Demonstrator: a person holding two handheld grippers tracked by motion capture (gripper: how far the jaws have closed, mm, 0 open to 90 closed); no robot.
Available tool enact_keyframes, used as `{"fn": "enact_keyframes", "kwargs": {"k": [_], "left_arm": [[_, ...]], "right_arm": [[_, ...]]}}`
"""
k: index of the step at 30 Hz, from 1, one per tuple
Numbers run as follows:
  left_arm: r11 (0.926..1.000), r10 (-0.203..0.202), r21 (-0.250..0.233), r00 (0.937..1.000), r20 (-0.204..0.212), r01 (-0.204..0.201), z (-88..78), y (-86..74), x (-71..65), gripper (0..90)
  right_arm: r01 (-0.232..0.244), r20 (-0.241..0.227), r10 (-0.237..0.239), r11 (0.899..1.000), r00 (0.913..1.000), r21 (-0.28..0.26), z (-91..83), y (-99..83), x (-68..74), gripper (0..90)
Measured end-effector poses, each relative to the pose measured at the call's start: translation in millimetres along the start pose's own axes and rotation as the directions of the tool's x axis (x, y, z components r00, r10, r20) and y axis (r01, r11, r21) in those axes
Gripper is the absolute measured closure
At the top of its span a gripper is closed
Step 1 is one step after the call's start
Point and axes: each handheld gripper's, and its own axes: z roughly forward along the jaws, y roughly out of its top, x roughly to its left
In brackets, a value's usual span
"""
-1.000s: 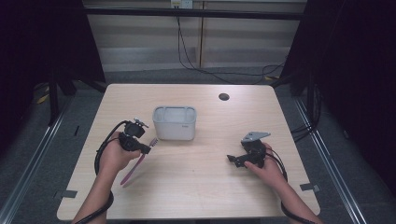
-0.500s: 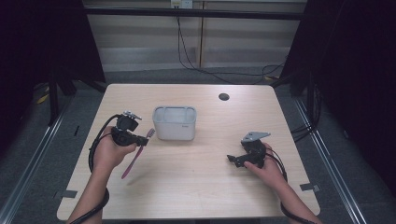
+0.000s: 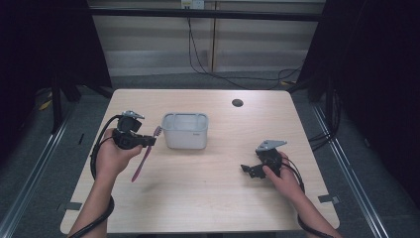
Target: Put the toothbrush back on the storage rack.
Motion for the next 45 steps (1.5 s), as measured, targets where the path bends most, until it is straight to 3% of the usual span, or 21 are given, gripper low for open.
{"fn": "enact_keyframes", "kwargs": {"k": [8,9,17,24,28,32,37,40,43,45], "left_arm": [[0.9992,-0.016,-0.035,0.9999,0.000,0.016,-5.2,6.2,0.3,84.2],[0.9982,-0.032,-0.050,0.9995,0.002,0.032,-6.0,6.7,1.5,84.2],[0.9961,-0.033,-0.082,0.9994,-0.014,0.032,-11.8,12.5,1.7,84.2],[0.9881,-0.056,-0.145,0.9982,-0.022,0.052,-19.0,21.5,2.4,84.2],[0.9871,-0.055,-0.152,0.9981,-0.028,0.050,-21.8,25.0,4.5,84.2],[0.9823,-0.066,-0.178,0.9971,-0.036,0.059,-23.3,27.5,5.8,84.2],[0.9692,-0.084,-0.236,0.9952,-0.051,0.070,-26.3,31.2,5.3,84.2],[0.9656,-0.087,-0.250,0.9948,-0.053,0.072,-27.7,32.4,5.5,84.2],[0.9552,-0.097,-0.286,0.9935,-0.060,0.076,-30.3,35.3,5.1,84.2],[0.9540,-0.092,-0.292,0.9936,-0.066,0.069,-30.7,37.2,4.5,84.2]], "right_arm": [[0.000,0.000,0.000,1.000,1.0000,0.000,0.0,0.0,0.0,11.1],[0.000,0.001,0.000,1.000,1.0000,0.000,0.0,0.0,0.0,11.1],[0.000,0.000,0.000,1.000,1.0000,0.000,0.0,0.0,0.0,11.1],[0.000,0.000,0.000,1.000,1.0000,0.000,0.0,0.0,0.0,11.1],[0.000,0.001,0.000,1.000,1.0000,0.000,0.0,0.0,0.1,11.1],[0.000,0.001,0.000,1.000,1.0000,0.000,0.0,0.0,0.1,11.1],[0.008,-0.001,-0.008,1.000,1.0000,-0.004,0.3,0.0,-0.4,11.1],[0.003,-0.001,-0.003,1.000,1.0000,-0.002,0.1,0.0,-0.1,11.1],[0.002,-0.001,-0.002,1.000,1.0000,-0.003,0.2,0.0,0.0,11.1],[0.001,-0.001,-0.001,1.000,1.0000,-0.002,0.2,0.0,0.1,11.1]]}}
